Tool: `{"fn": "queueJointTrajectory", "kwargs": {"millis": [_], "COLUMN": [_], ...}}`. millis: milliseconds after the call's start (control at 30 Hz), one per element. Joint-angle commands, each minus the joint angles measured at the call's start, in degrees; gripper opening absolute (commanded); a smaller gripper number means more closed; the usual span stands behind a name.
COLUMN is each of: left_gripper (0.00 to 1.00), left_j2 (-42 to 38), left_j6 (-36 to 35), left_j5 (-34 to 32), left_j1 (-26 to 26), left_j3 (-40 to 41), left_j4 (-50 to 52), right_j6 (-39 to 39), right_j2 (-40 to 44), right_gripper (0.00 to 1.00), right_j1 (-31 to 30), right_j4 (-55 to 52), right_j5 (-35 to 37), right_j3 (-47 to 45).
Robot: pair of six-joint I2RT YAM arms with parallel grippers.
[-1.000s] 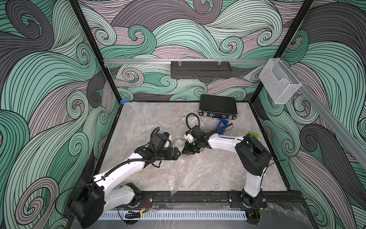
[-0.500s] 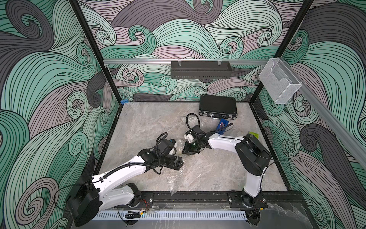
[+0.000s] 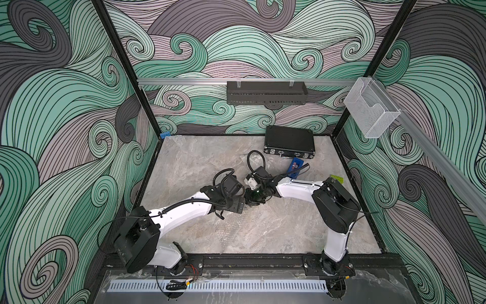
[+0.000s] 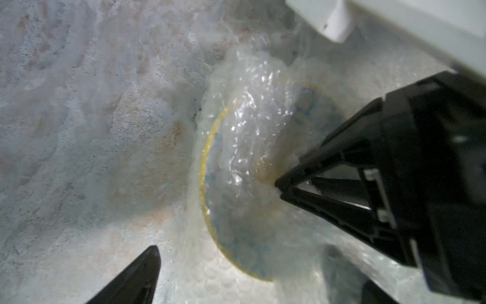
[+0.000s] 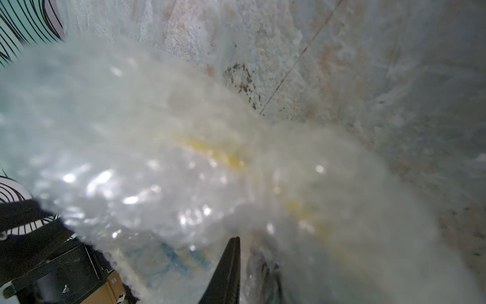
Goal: Wrap bowls in bubble wrap
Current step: Wrap the bowl in bubble wrap.
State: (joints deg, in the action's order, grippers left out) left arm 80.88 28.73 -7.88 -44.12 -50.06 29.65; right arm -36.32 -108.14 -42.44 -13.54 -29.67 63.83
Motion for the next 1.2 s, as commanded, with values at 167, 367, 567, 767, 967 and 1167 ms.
{"fn": "queueJointTrajectory", "kwargs": {"millis": [167,367,567,767,967,1167], "left_gripper": [0.73,0.69,0.66,0.65,0.6,0.55], "left_j2": [4.82,7.27,7.83,7.8,8.67,8.92], "left_j6": [-0.24,-0.25,-0.06,-0.06,0.1,-0.2], "left_j5": [0.8,4.06,4.67,5.06,6.29,6.48], "left_j1": [5.01,6.66,7.55,8.02,8.17,8.18], "left_j3": [0.03,0.6,1.21,1.02,0.37,0.4], "left_j4": [-5.48,-7.43,-8.4,-8.53,-8.85,-8.57], "right_j6": [-0.16,1.99,5.71,12.38,12.99,12.43], "right_j2": [1.89,5.06,10.1,14.58,10.45,5.52], "right_gripper": [0.24,0.34,0.46,0.24,0.07,0.09], "right_j1": [-0.28,-0.19,0.4,0.6,-0.18,-0.94], "right_j4": [-1.7,-2.78,-6.67,-5.96,-5.6,-5.53], "right_j5": [-0.33,-2.06,-0.41,-3.05,-6.02,-4.63], "right_j3": [-1.33,-0.49,0.9,-1.42,-0.6,3.56]}}
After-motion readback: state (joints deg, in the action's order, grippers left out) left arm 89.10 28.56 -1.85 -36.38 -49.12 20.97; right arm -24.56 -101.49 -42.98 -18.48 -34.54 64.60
